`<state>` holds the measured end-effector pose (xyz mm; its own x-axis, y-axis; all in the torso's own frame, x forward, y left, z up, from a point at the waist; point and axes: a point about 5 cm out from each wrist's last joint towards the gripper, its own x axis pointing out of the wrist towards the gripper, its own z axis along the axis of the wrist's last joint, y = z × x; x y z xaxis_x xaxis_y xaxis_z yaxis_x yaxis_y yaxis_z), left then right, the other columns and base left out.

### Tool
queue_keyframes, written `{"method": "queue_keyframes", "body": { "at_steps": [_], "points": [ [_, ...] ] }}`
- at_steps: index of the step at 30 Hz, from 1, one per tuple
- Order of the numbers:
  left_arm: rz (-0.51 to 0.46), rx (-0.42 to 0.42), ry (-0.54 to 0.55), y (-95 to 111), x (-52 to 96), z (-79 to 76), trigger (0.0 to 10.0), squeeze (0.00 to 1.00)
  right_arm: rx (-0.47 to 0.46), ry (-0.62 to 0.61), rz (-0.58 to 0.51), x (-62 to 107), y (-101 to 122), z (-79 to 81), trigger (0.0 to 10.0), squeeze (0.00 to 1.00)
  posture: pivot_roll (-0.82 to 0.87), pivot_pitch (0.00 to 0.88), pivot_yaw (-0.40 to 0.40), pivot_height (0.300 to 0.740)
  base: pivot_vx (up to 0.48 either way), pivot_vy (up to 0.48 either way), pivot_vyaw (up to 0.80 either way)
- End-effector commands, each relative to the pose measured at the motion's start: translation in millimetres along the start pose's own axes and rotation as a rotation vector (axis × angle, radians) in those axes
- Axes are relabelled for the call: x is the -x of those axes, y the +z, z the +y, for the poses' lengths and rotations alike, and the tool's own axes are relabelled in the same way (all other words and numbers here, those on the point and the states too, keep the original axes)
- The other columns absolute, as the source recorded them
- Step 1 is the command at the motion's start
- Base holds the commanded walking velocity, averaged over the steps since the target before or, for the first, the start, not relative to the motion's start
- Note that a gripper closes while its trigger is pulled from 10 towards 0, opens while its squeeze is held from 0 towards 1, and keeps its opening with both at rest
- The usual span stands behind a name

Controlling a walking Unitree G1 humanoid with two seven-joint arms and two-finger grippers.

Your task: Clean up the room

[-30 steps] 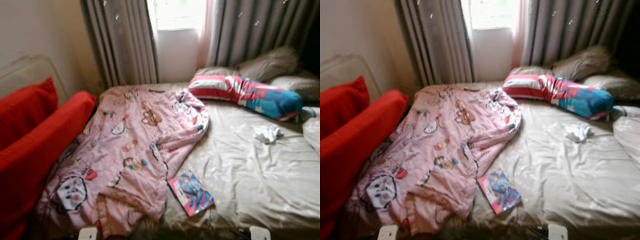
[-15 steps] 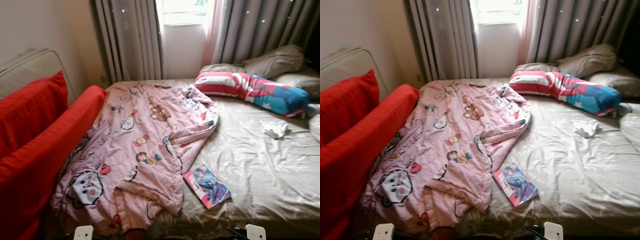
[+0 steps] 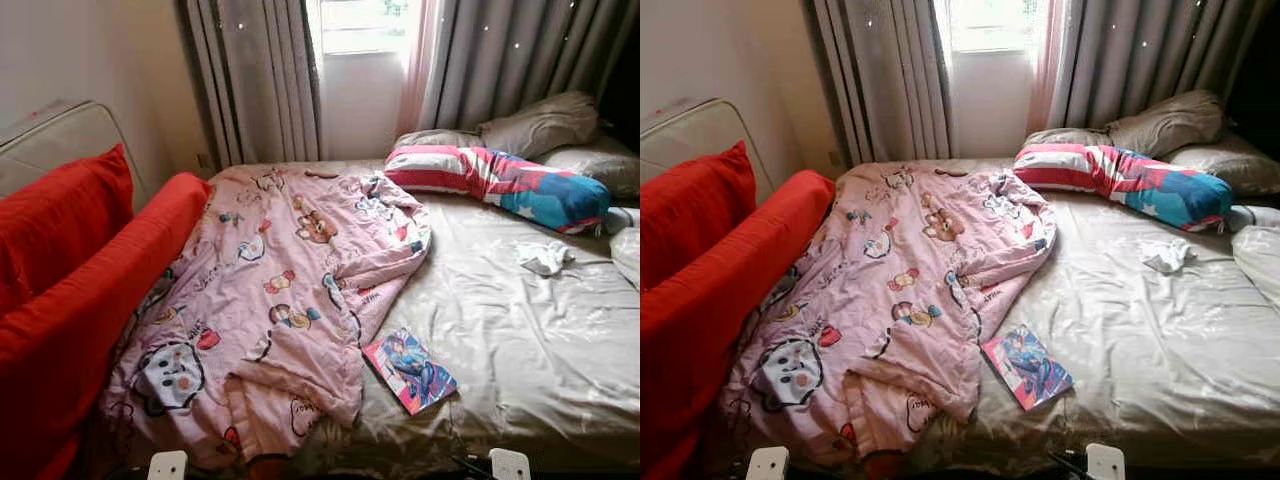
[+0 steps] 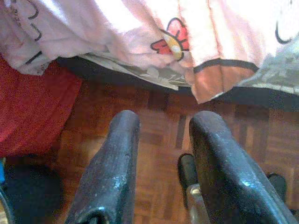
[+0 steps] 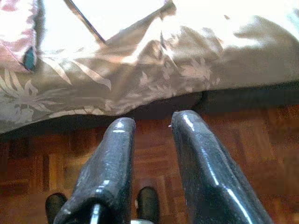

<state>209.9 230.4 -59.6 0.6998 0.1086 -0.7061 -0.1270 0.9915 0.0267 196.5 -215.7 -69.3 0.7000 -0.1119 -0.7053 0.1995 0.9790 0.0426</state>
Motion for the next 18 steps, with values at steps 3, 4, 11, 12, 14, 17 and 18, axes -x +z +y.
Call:
{"method": "queue_keyframes", "body": {
  "at_steps": [3,4,11,12,14,17,18],
  "points": [
    [0.016,-0.005,-0.001,-3.6,1.0,1.9,10.0,0.00,-0.027,0.003,-0.006,-1.6,3.3,4.1,10.0,0.00,-0.07,0.000,0.048,0.740,0.322,0.000,0.00],
    [0.016,-0.004,-0.001,-3.6,1.0,1.9,10.0,0.00,-0.025,0.003,-0.007,-1.6,3.4,4.1,10.0,0.00,-0.07,0.000,0.049,0.740,0.322,0.000,0.00],
    [0.016,-0.002,-0.001,-3.1,0.8,2.0,10.0,0.00,-0.023,0.008,-0.013,-1.8,4.5,4.5,10.0,0.00,-0.07,0.000,0.049,0.740,0.326,0.000,0.00],
    [0.016,-0.002,-0.001,-3.1,0.8,2.0,10.0,0.00,-0.023,0.008,-0.013,-1.8,4.5,4.5,10.0,0.00,-0.07,0.000,0.049,0.740,0.326,0.000,0.00],
    [0.015,-0.001,0.000,-2.9,0.8,2.1,10.0,0.00,-0.022,0.007,-0.014,-1.9,4.8,4.5,10.0,0.00,-0.07,0.000,0.049,0.740,0.330,0.000,0.00],
    [0.014,0.001,0.000,-2.7,0.8,2.1,10.0,0.00,-0.022,0.006,-0.016,-2.0,5.2,4.5,10.0,0.00,-0.07,0.000,0.049,0.740,0.304,0.000,0.00],
    [0.013,0.001,0.000,-2.6,0.8,2.1,10.0,0.00,-0.022,0.006,-0.019,-2.0,5.5,4.5,10.0,0.00,-0.07,0.000,0.049,0.740,0.270,0.000,0.00]
  ]
}}
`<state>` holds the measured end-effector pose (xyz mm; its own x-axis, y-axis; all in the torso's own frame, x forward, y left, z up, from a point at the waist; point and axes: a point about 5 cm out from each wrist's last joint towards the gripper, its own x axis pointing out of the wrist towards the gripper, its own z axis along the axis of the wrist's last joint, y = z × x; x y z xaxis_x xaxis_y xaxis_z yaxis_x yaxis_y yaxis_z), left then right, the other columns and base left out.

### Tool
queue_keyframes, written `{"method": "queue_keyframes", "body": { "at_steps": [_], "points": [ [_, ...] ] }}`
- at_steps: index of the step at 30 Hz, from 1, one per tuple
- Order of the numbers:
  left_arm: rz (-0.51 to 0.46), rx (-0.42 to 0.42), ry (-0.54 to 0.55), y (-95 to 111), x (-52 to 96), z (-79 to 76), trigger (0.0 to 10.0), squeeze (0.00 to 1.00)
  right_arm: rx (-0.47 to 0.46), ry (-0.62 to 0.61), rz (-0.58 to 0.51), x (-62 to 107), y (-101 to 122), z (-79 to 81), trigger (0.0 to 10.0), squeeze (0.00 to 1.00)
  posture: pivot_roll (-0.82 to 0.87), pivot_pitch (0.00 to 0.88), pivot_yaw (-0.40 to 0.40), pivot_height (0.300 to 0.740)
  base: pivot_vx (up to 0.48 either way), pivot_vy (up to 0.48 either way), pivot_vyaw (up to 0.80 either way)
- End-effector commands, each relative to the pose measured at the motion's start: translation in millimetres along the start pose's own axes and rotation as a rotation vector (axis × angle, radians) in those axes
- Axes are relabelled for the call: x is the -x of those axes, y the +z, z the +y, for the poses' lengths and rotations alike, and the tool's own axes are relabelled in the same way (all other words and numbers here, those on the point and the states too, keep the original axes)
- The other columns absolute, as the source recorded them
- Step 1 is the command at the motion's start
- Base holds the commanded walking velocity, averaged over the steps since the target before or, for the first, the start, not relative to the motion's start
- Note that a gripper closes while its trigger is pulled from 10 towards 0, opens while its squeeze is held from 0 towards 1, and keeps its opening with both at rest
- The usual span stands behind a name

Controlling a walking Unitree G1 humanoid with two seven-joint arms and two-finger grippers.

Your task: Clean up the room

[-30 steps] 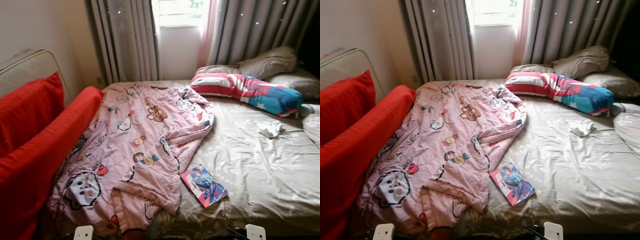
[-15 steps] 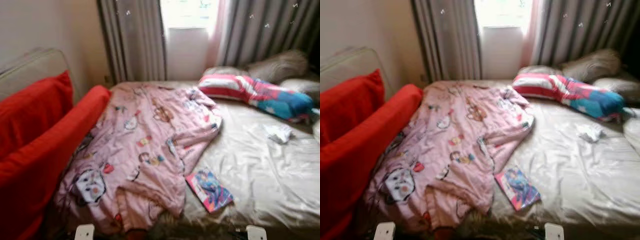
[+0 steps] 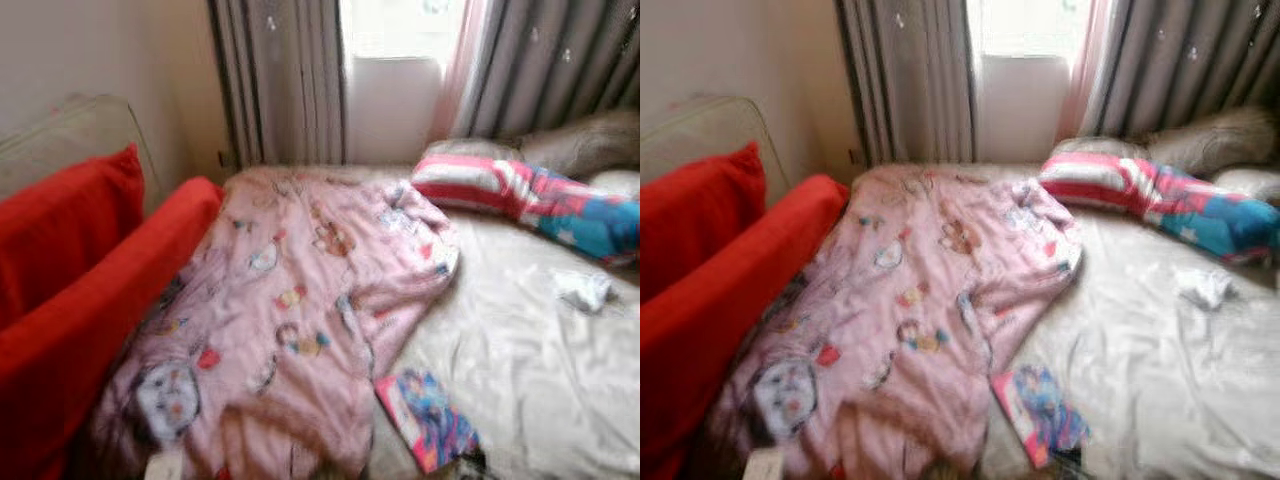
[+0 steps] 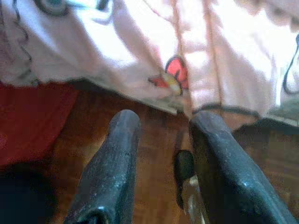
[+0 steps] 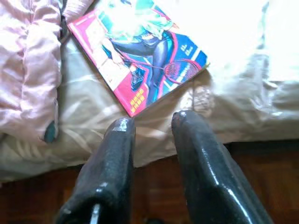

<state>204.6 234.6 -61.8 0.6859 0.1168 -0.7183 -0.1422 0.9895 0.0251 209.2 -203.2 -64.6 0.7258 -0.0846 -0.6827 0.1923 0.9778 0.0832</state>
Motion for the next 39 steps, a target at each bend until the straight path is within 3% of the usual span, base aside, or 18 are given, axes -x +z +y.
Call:
{"method": "queue_keyframes", "body": {
  "at_steps": [1,8,22,24,26,30,32,33,35,39],
  "points": [
    [-0.005,-0.010,-0.010,2.4,-0.9,-2.7,10.0,0.00,0.002,-0.028,0.007,2.7,-3.9,-10.5,10.0,0.00,-0.07,0.000,0.049,0.740,0.000,0.000,0.00],
    [-0.028,-0.006,-0.012,4.8,-1.0,-3.0,10.0,0.00,0.006,-0.018,-0.042,2.7,1.0,-10.0,10.0,0.00,-0.07,0.000,0.048,0.740,0.000,0.000,0.00],
    [-0.216,0.063,-0.073,21.6,1.0,-7.7,10.0,0.00,0.056,0.061,-0.268,6.1,23.1,-5.9,10.0,0.00,-0.07,0.000,0.039,0.740,0.000,0.000,0.00],
    [-0.421,0.040,-0.119,95.5,-6.8,-40.1,10.0,0.00,0.052,0.061,-0.280,6.6,23.9,-6.0,10.0,0.00,-0.08,0.000,0.039,0.740,0.000,0.000,0.00],
    [-0.548,0.037,-0.147,136.0,-3.5,-57.4,10.0,0.00,0.044,0.063,-0.301,7.5,25.0,-6.1,10.0,0.00,-0.08,0.000,0.037,0.740,0.000,0.000,0.00],
    [-0.598,0.032,-0.159,140.7,-0.9,-58.1,10.0,0.00,0.046,0.070,-0.314,8.2,25.5,-6.2,10.0,0.00,-0.08,0.000,0.036,0.740,0.000,0.000,0.00],
    [-0.638,0.033,-0.160,142.0,1.5,-57.8,10.0,0.00,0.070,0.105,-0.444,3.6,58.6,9.7,10.0,0.00,-0.08,0.000,0.036,0.740,0.000,0.000,0.00],
    [-0.646,0.034,-0.159,141.2,2.1,-57.7,10.0,0.00,0.085,0.128,-0.555,1.5,91.4,26.1,10.0,0.00,-0.08,0.000,0.036,0.740,0.000,0.000,0.00],
    [-0.657,0.035,-0.160,138.5,3.1,-57.7,10.0,0.00,0.097,0.156,-0.694,4.3,130.7,47.3,10.0,0.00,-0.08,0.000,0.036,0.740,0.000,0.000,0.00],
    [-0.660,0.033,-0.158,135.2,3.6,-57.8,10.0,0.00,0.092,0.149,-0.697,4.4,128.9,43.7,10.0,0.00,-0.08,0.000,0.039,0.740,0.000,0.000,0.00]
  ]
}}
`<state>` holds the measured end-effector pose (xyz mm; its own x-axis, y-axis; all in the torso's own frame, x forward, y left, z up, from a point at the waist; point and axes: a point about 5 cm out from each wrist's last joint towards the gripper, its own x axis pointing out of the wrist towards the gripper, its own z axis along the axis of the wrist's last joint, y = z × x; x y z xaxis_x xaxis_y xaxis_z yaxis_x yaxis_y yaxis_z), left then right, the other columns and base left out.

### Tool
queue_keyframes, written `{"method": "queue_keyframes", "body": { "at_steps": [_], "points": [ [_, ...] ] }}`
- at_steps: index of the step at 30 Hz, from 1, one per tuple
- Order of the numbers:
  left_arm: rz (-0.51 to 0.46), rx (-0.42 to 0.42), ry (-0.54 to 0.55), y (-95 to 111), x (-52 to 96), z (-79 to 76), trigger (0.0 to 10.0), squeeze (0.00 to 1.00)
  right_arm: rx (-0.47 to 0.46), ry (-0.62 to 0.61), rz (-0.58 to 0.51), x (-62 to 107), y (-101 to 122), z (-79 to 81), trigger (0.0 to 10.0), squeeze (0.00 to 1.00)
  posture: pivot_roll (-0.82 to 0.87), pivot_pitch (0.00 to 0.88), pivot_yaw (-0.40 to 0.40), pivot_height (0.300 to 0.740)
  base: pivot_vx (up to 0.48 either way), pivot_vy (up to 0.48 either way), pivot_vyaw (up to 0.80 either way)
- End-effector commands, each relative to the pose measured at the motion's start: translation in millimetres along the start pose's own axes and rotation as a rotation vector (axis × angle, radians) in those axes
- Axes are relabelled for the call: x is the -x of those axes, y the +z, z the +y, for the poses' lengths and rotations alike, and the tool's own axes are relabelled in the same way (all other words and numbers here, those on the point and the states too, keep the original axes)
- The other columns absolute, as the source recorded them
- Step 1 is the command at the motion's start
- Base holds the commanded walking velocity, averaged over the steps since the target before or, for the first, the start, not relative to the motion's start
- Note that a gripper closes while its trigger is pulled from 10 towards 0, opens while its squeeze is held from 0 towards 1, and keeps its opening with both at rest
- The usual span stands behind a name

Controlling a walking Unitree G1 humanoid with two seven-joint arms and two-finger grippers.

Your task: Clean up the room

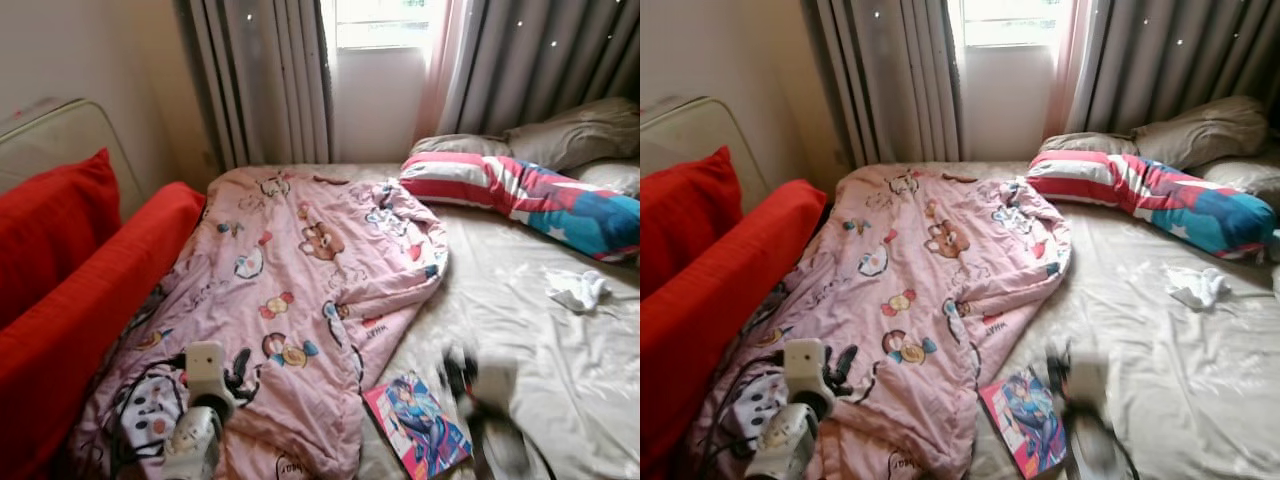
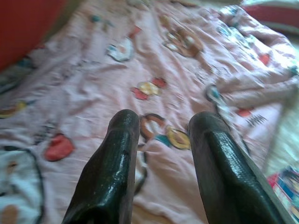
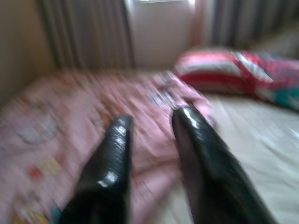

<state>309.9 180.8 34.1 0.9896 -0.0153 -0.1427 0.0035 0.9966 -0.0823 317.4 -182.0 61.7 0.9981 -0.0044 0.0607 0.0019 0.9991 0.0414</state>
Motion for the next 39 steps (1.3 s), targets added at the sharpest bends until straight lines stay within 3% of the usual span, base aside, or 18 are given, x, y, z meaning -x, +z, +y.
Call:
{"method": "queue_keyframes", "body": {
  "at_steps": [1,9,20,27,39],
  "points": [
    [-0.010,-0.006,0.022,-1.0,3.8,8.2,10.0,0.00,-0.012,-0.027,0.100,19.9,-24.6,-6.0,10.0,0.00,-0.08,0.000,0.039,0.740,0.000,0.000,0.00],
    [-0.006,-0.012,0.018,-8.5,11.0,10.3,10.0,0.00,0.019,-0.023,0.054,17.9,-17.7,-7.3,10.0,0.00,-0.09,0.000,0.038,0.740,0.000,0.000,0.00],
    [-0.004,-0.008,0.022,-8.3,10.6,10.6,10.0,0.00,-0.007,-0.084,0.262,49.5,-57.7,-4.7,10.0,0.00,-0.09,0.000,0.034,0.740,0.000,0.000,0.00],
    [0.037,-0.024,-0.015,-12.8,10.0,4.9,10.0,0.00,0.004,-0.097,0.268,46.9,-56.5,-7.7,10.0,0.00,-0.09,0.000,0.035,0.740,0.000,0.000,0.00],
    [0.021,-0.021,-0.006,-5.4,4.1,3.3,10.0,0.00,0.018,-0.123,0.287,36.9,-51.8,-10.4,10.0,0.00,-0.09,0.000,0.030,0.732,0.000,0.000,0.00]
  ]
}}
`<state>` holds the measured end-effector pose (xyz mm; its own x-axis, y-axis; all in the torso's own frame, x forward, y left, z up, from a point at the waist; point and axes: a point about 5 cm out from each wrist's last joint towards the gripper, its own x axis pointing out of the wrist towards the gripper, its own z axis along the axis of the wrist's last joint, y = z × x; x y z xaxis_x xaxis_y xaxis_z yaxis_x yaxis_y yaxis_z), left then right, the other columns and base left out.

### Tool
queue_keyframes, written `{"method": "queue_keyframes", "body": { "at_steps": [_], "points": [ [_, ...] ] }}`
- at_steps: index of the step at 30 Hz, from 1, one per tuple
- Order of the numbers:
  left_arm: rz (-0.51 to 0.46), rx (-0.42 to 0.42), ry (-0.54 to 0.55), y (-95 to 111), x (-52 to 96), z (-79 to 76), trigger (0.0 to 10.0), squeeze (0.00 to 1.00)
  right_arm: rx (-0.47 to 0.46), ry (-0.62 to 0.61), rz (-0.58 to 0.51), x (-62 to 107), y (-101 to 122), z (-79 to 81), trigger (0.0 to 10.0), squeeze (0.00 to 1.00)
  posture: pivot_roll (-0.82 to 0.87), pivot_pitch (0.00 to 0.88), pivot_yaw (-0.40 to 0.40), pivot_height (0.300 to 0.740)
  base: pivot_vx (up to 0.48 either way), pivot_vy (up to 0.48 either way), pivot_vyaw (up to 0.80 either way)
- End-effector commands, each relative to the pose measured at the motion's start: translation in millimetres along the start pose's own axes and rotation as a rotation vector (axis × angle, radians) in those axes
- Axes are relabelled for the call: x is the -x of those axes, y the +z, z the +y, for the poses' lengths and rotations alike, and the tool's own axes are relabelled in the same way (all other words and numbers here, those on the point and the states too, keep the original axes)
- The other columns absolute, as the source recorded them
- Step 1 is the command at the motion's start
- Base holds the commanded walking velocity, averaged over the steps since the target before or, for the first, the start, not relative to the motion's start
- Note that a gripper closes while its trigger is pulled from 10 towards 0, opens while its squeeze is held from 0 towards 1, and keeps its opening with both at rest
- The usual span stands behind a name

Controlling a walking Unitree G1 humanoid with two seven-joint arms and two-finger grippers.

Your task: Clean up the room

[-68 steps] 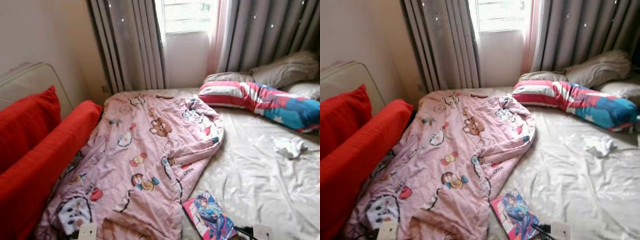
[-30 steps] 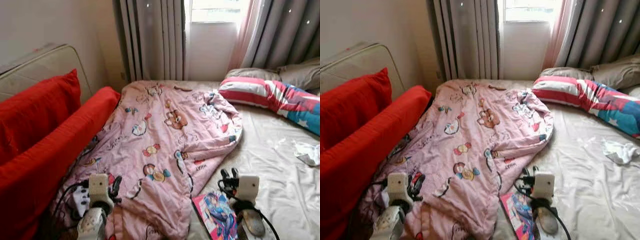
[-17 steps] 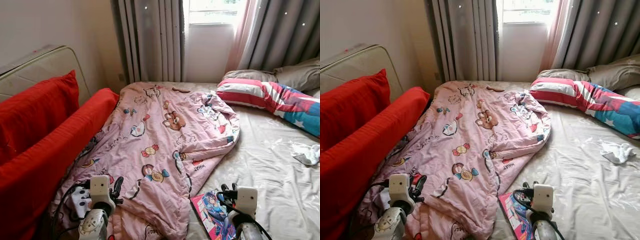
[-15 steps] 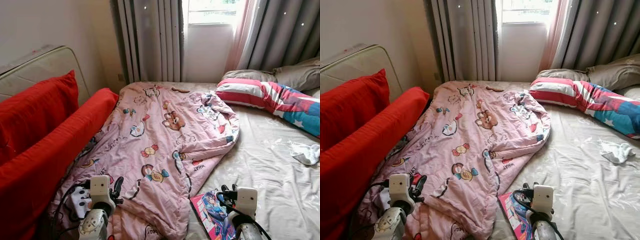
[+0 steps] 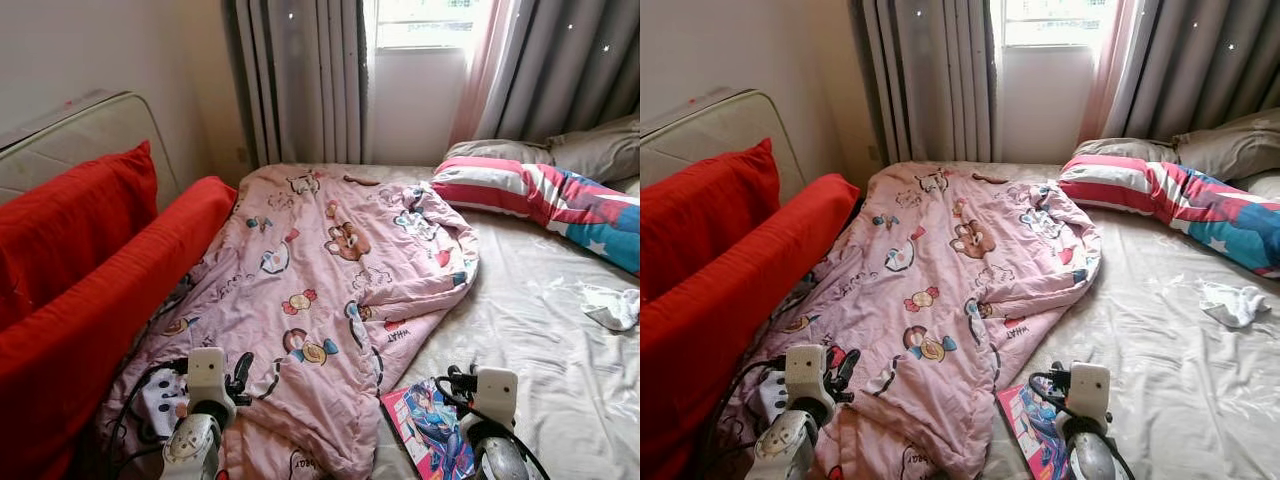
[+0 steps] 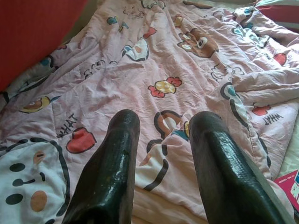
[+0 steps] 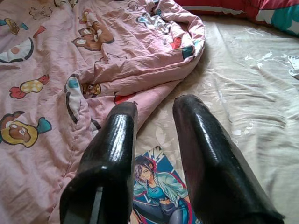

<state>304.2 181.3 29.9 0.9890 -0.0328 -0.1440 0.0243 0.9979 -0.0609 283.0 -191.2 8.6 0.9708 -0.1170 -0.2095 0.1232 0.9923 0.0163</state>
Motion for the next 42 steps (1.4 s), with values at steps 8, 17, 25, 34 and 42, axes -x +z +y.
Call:
{"method": "queue_keyframes", "body": {
  "at_steps": [8,17,25,34,42],
  "points": [
    [0.017,0.001,0.008,0.8,-1.9,2.3,10.0,0.00,0.006,-0.001,0.042,-2.2,-2.1,1.3,10.0,0.00,-0.09,0.000,0.031,0.677,0.000,0.000,0.00],
    [0.017,0.000,0.002,0.3,-1.9,-0.7,10.0,0.00,-0.003,0.015,0.040,-1.1,-3.3,3.3,10.0,0.00,-0.08,0.000,0.032,0.667,0.000,0.000,0.00],
    [0.022,-0.005,0.004,0.6,-2.6,-1.3,10.0,0.00,-0.003,0.018,0.047,-1.2,-4.0,4.0,10.0,0.00,-0.09,0.000,0.034,0.667,0.000,0.000,0.00],
    [0.024,-0.006,0.008,-0.5,-1.8,-1.1,10.0,0.00,-0.004,0.026,0.066,-1.4,-5.6,5.6,10.0,0.00,-0.09,0.000,0.035,0.667,0.000,0.000,0.00],
    [0.014,-0.006,0.005,1.7,-3.0,-3.5,10.0,0.00,-0.008,0.032,0.068,-1.1,-6.3,6.6,10.0,0.00,-0.08,0.000,0.035,0.624,0.000,0.000,0.00]
  ]
}}
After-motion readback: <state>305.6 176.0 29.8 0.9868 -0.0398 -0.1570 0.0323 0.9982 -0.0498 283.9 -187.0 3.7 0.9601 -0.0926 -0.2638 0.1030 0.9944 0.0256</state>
